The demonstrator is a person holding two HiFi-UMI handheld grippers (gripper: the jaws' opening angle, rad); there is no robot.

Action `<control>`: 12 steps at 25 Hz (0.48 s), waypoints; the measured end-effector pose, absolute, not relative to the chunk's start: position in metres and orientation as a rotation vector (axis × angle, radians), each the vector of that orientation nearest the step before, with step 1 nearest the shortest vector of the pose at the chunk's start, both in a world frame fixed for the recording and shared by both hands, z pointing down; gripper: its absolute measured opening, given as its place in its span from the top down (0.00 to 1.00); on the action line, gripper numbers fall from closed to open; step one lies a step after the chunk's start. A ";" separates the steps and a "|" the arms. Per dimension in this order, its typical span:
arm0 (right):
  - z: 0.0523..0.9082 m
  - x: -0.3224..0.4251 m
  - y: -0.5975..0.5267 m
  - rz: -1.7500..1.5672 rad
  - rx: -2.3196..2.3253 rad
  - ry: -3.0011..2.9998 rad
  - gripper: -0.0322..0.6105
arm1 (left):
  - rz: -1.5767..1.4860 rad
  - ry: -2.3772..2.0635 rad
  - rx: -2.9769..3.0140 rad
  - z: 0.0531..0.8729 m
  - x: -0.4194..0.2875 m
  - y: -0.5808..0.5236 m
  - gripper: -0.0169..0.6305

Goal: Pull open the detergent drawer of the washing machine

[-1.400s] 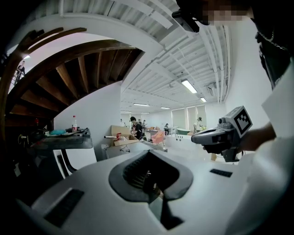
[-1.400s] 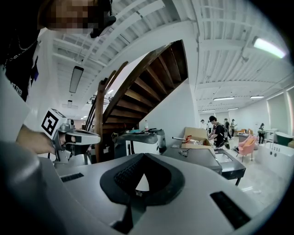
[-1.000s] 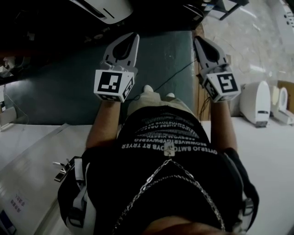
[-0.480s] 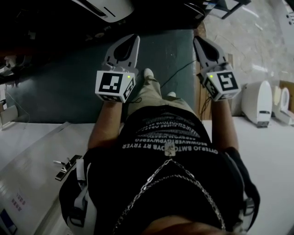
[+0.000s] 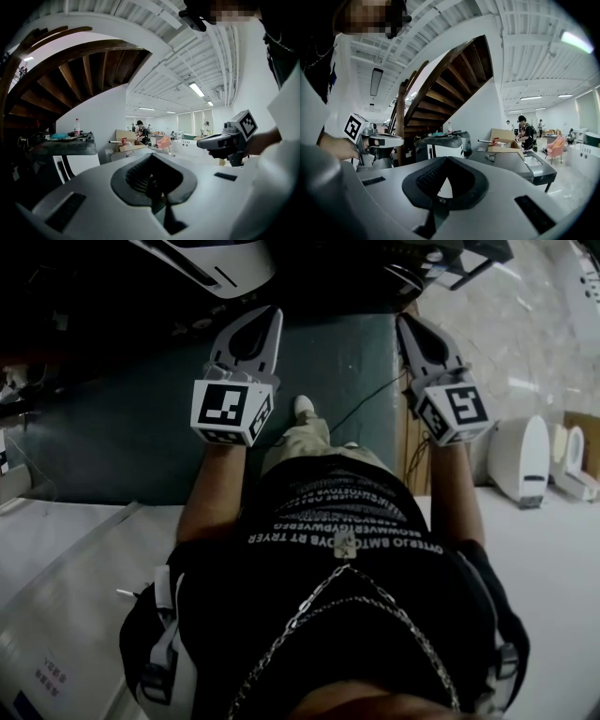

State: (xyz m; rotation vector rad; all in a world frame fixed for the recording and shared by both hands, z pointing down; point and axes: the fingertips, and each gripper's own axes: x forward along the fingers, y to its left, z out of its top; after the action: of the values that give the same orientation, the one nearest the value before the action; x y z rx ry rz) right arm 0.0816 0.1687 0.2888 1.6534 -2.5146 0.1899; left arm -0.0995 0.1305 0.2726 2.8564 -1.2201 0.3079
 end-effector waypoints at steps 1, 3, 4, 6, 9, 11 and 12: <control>0.290 0.081 0.164 0.195 1.652 -2.513 0.95 | 0.306 -1.220 2.854 0.273 -0.101 0.125 0.97; 0.293 0.080 0.156 0.208 1.648 -2.507 0.95 | 0.307 -1.211 2.850 0.275 -0.102 0.117 0.97; 0.295 0.079 0.152 0.214 1.647 -2.504 0.95 | 0.310 -1.206 2.849 0.276 -0.102 0.113 0.97; 0.298 0.078 0.143 0.223 1.648 -2.501 0.95 | 0.319 -1.200 2.846 0.280 -0.104 0.104 0.97; 0.305 0.076 0.130 0.243 1.653 -2.495 0.95 | 0.334 -1.193 2.834 0.288 -0.107 0.092 0.97; 0.309 0.075 0.122 0.257 1.653 -2.489 0.95 | 0.340 -1.187 2.828 0.291 -0.107 0.084 0.97; 0.309 0.075 0.118 0.259 1.654 -2.487 0.95 | 0.338 -1.186 2.826 0.291 -0.107 0.079 0.97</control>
State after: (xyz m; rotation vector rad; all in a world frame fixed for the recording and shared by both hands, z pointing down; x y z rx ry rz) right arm 0.0749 0.1180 0.3094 1.6536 -2.4867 0.2589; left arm -0.1069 0.0788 0.2907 2.8256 -1.1856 0.3384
